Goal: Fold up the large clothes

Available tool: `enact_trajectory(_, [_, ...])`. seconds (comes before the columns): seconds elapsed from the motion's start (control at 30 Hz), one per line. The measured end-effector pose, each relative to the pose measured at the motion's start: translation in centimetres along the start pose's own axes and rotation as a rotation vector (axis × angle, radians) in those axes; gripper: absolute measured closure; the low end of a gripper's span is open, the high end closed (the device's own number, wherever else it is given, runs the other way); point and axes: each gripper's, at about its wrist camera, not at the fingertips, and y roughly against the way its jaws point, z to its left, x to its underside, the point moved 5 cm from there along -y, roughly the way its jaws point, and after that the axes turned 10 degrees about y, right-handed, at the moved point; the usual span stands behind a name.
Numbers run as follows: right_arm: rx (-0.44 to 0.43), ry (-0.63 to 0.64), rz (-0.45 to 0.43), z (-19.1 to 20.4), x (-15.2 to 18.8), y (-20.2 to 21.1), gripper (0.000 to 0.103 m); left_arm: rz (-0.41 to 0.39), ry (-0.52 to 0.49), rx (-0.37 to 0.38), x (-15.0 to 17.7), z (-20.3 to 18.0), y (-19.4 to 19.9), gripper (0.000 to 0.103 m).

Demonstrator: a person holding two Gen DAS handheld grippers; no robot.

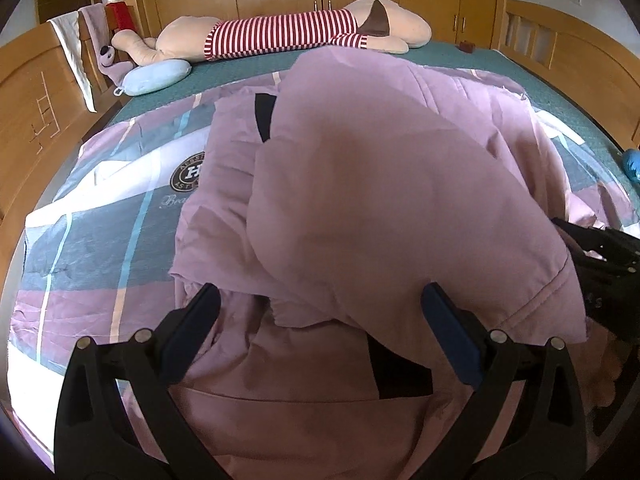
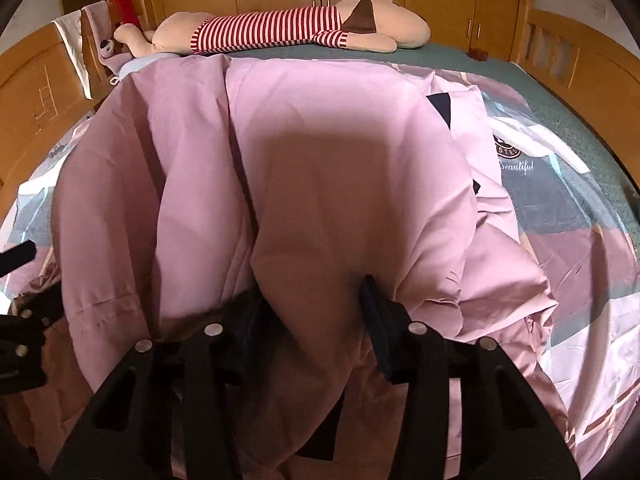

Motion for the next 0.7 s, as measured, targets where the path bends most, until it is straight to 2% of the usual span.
enact_trajectory(0.1, [0.024, 0.001, -0.05, 0.2, -0.3, 1.8, 0.048, 0.022, -0.019, -0.012, 0.6, -0.5, -0.7, 0.002])
enact_trajectory(0.17, [0.067, 0.039, -0.086, 0.9, -0.4, 2.9, 0.029, 0.046, -0.043, -0.035, 1.2, -0.9, -1.6, 0.002])
enact_trajectory(0.2, [0.086, 0.06, -0.105, 1.2, -0.6, 3.3, 0.027, 0.054, -0.046, -0.041, 1.4, -1.0, -2.0, 0.002])
enact_trajectory(0.3, [0.1, 0.089, -0.126, 1.7, -0.9, 4.0, 0.027, 0.079, -0.03, -0.045, 1.8, -0.9, -3.1, 0.002])
enact_trajectory(0.47, [0.101, 0.075, -0.105, 1.2, -0.8, 3.9, 0.027, 0.122, 0.007, -0.025, 1.8, -0.4, -4.3, 0.002])
enact_trajectory(0.7, [0.109, 0.081, -0.099, 1.6, -0.6, 4.3, 0.027, 0.106, -0.027, -0.065, 2.0, -0.6, -4.7, 0.002])
